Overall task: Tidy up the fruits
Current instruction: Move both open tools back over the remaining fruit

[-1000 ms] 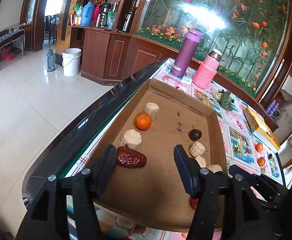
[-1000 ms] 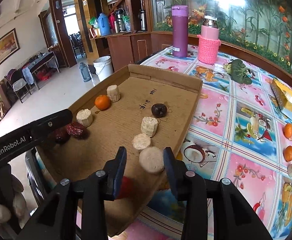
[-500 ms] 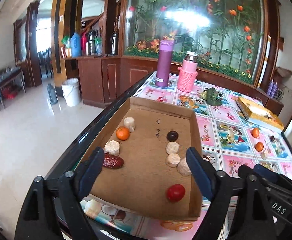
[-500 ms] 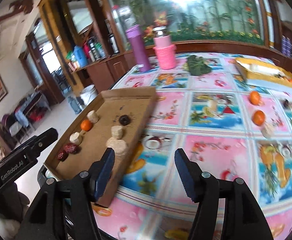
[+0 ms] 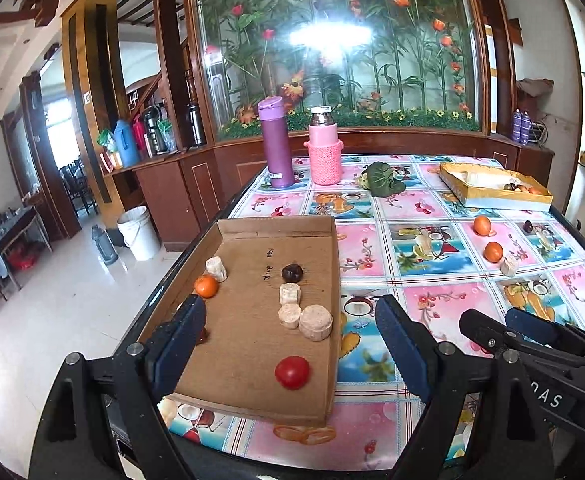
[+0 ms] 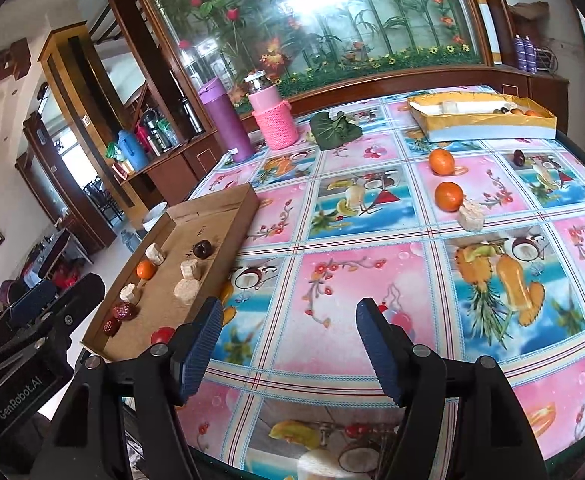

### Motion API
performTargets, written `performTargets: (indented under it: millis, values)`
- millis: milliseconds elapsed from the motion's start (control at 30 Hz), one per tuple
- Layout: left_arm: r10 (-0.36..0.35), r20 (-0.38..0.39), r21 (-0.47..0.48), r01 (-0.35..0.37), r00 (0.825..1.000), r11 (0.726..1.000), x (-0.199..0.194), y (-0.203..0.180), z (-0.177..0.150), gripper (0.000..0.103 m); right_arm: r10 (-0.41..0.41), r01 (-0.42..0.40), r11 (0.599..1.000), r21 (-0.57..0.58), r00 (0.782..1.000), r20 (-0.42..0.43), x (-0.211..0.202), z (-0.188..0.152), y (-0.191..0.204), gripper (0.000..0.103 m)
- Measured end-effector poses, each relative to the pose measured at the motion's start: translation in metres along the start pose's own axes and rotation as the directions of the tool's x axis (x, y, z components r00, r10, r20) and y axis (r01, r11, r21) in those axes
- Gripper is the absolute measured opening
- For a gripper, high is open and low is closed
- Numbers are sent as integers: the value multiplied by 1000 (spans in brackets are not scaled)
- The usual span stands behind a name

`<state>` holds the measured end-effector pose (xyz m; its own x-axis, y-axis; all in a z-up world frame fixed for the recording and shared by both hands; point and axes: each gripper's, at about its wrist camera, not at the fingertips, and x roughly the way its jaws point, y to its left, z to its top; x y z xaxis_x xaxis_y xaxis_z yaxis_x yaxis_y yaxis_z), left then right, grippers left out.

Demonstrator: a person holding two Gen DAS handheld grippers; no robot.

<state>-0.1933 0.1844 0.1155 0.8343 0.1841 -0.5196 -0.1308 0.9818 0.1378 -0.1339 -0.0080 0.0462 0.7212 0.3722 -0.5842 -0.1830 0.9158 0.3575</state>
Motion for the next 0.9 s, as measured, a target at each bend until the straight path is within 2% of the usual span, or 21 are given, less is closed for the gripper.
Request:
performTargets:
  millis: [667, 900]
  values:
    - [4, -11, 40, -4, 1000, 999, 1, -14, -5, 86, -10, 10, 1000, 25, 1000, -12, 1, -5, -13, 76]
    - [-14, -44, 52, 16, 999, 999, 20, -14, -3, 86, -69, 69, 996, 58, 998, -7, -3, 7, -47, 76]
